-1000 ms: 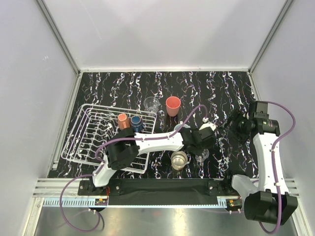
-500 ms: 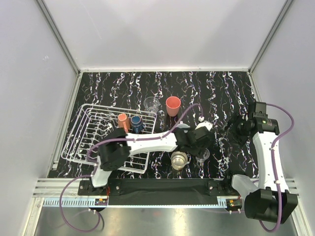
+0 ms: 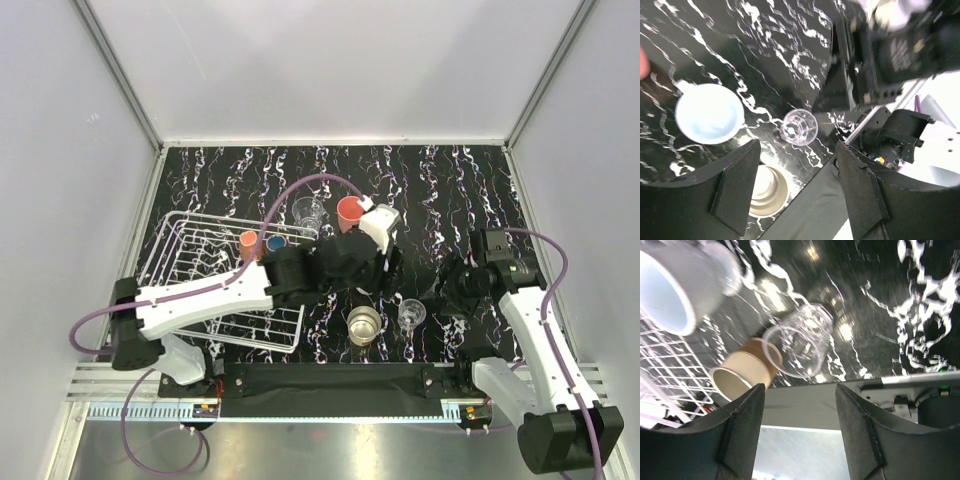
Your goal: Load the cups into the dish rack
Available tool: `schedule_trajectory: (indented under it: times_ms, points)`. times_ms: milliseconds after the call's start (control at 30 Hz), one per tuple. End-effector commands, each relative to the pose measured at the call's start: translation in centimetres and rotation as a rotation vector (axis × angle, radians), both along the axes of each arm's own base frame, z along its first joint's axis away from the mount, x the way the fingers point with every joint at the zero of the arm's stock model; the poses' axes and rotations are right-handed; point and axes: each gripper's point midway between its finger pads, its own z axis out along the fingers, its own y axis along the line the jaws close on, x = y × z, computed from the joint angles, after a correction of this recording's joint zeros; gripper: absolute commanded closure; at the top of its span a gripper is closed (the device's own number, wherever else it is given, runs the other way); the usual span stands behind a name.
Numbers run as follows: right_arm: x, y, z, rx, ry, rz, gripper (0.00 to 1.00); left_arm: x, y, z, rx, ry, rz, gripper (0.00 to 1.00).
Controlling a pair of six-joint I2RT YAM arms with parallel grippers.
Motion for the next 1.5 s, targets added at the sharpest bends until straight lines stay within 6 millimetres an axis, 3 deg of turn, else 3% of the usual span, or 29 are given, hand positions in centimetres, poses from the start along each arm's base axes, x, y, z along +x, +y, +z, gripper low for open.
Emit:
schedule_trajectory:
  times_ms: [0, 200, 567, 867, 1200, 1300, 1400, 1467]
  points:
    - [-1.7, 0.4, -1.8, 0.008, 0.073, -0.017, 0.35, 1.6, 1.8, 3.1, -0.05, -0.099, 0.057, 0.32]
    - [-2.8, 0.4, -3.1, 0.001, 0.1, -0.019, 0.36, 2.6, 4.0, 5.2, -0.109, -0.106, 0.082, 0.3]
    - [-1.7, 0.9, -5.2, -0.009, 0.137, -0.017, 0.41, 2.5, 4.9, 4.7, -0.125, -0.075, 0.075, 0.29]
    - [-1.4, 1.3, -7.3, -0.004, 0.16, -0.049, 0.51, 2.4, 5.7, 5.7, -0.15, -0.074, 0.077, 0.28]
    - [0.0, 1.6, -7.5, 0.006, 0.125, -0.059, 0.76, 2.1, 5.3, 6.8, -0.214, 0.037, 0.05, 0.26]
    - [0.1, 1.6, -7.7, 0.007, 0.123, -0.059, 0.78, 2.3, 5.7, 7.0, -0.24, 0.075, 0.06, 0.25]
    - [0.1, 1.7, -7.7, 0.01, 0.124, -0.052, 0.96, 2.5, 6.1, 7.2, -0.279, 0.115, 0.064, 0.24]
    - [0.3, 2.0, -6.9, 0.027, 0.108, -0.046, 1.0, 2.4, 6.2, 7.2, -0.293, 0.149, 0.053, 0.24]
